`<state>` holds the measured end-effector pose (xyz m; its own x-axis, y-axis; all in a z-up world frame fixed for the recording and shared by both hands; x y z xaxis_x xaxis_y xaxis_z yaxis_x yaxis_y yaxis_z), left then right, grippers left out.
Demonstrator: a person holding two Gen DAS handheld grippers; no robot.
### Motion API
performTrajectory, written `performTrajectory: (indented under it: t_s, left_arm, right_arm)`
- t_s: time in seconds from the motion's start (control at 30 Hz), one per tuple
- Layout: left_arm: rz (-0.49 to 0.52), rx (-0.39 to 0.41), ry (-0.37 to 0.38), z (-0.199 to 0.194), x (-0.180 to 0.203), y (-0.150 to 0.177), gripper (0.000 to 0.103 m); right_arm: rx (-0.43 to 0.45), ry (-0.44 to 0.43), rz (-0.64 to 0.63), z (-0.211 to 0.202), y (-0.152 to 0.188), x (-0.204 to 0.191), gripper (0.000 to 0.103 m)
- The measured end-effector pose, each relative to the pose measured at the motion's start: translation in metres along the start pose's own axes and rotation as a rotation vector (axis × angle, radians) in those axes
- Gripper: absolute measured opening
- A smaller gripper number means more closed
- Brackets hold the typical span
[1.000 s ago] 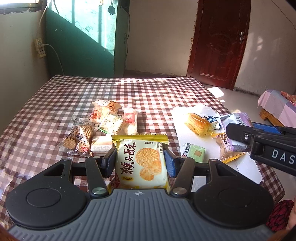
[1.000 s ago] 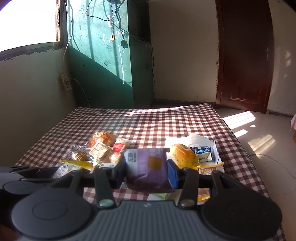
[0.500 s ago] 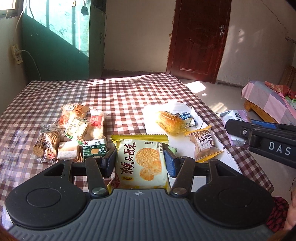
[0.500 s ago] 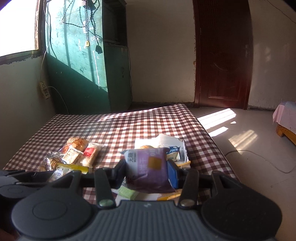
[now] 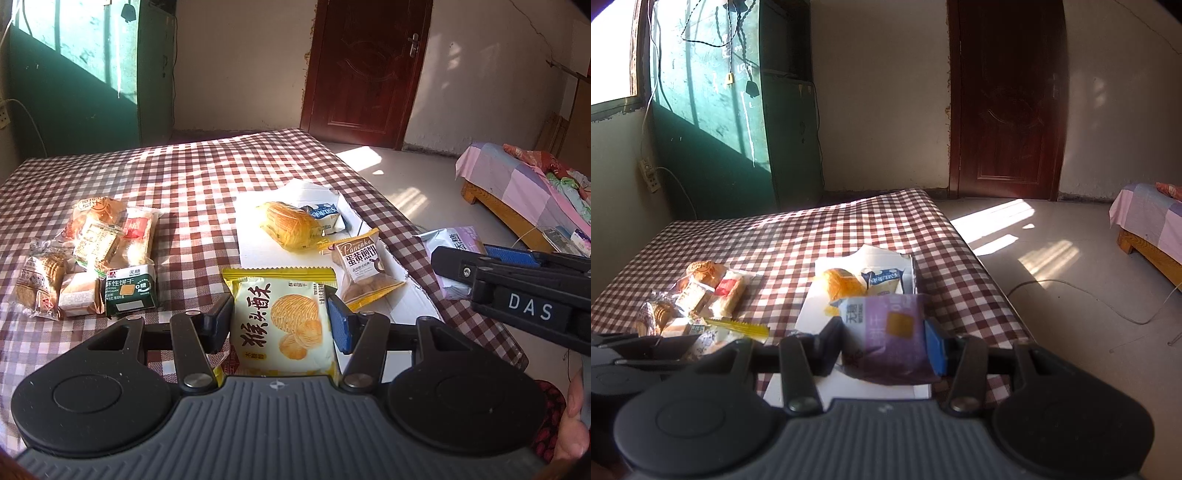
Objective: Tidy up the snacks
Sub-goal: 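Carry the yellow biscuit pack and purple snack pack toward the white tray, then open both grippers to drop the yellow and purple packs onto the tray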
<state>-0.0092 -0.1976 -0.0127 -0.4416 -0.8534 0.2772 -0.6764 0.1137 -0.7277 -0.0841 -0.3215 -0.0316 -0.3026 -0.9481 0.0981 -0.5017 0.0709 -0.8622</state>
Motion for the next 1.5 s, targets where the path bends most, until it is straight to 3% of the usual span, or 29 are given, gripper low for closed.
performTrajectory:
  t_s: [0.7,1.0,1.27,1.5]
  left_arm:
    - [0.029,-0.070,-0.005,0.031,0.012,0.022,0.066]
    - [0.038,-0.090,0.036,0.036,0.016,0.024,0.066]
    - [0.025,-0.069,0.049,0.026,0.014,0.018,0.103]
    - [0.028,-0.032,-0.055,0.016,-0.009,0.003,0.103]
  right_arm:
    - [-0.080,-0.004,0.003,0.025,0.025,0.003,0.046]
    - [-0.094,0.009,0.002,0.031,0.028,0.004,0.046]
    - [-0.077,0.038,0.015,0.026,0.023,0.010,0.051]
    - [-0.043,0.027,0.016,0.020,0.011,0.002,0.064]
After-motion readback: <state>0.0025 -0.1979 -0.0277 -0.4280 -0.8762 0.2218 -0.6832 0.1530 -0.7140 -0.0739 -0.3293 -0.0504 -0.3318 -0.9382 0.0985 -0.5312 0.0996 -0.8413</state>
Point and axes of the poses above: each gripper's, at about its wrist camera, not at the fingertips, and z roughly the way its jaws point, x to its right, y to its underside, the point moved 7 cm from there along z, roughly the way its jaws point, and after that the axes turned 14 degrees about -z, right-handed, at the moved point
